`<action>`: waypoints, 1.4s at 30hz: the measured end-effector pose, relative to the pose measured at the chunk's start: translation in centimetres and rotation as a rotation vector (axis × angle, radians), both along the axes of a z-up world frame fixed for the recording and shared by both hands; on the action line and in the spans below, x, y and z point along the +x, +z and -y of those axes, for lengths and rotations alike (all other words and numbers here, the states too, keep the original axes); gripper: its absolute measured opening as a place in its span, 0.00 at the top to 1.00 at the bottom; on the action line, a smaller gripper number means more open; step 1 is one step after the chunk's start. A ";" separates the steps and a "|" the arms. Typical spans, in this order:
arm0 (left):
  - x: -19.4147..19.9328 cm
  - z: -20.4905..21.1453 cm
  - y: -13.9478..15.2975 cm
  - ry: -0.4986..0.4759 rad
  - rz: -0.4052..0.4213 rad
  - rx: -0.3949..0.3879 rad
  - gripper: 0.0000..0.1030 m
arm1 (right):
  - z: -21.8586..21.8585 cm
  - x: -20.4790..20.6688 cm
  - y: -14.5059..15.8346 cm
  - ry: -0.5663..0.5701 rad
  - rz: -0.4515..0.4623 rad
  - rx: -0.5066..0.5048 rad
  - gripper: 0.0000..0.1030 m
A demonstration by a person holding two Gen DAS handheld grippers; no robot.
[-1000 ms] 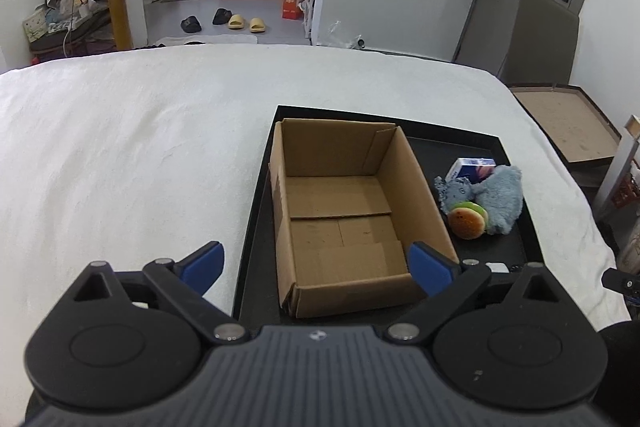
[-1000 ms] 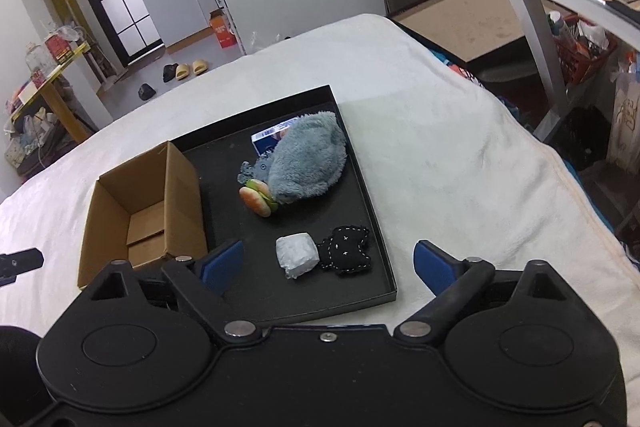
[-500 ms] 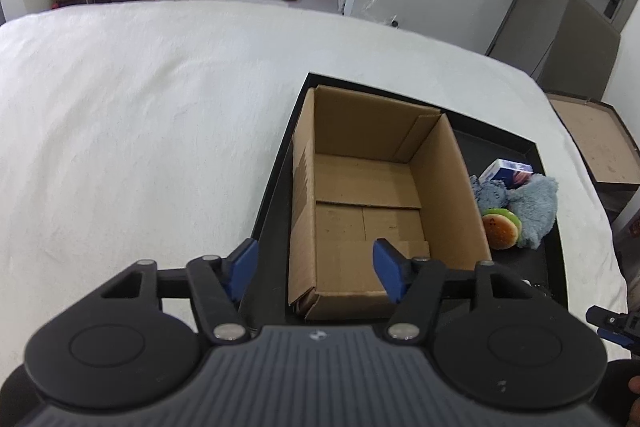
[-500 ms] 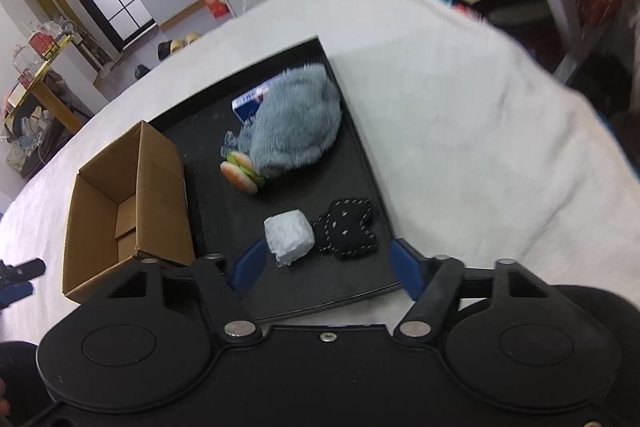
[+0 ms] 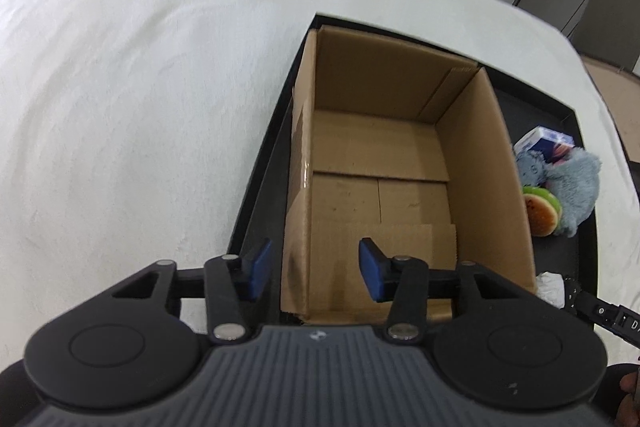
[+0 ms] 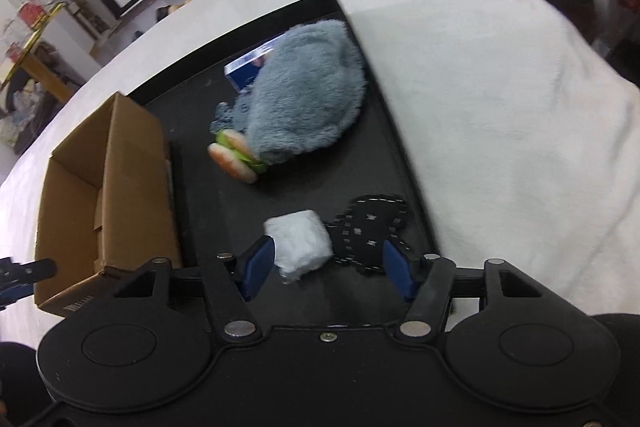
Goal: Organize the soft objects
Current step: 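Grasp the cardboard box wall with the left tool while the right tool grasps the white paper ball, then carry the white paper ball into the box with the right tool and release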
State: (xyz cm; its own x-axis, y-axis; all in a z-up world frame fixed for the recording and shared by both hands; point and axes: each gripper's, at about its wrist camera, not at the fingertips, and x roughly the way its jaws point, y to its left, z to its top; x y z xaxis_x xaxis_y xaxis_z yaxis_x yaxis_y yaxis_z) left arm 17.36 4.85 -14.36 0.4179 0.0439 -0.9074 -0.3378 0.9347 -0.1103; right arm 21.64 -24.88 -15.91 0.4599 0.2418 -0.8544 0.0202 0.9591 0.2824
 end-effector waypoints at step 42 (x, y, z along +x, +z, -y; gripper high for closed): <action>-0.7 0.7 0.0 -0.079 0.015 0.037 0.88 | -8.1 -1.0 7.2 0.140 0.159 -0.059 0.66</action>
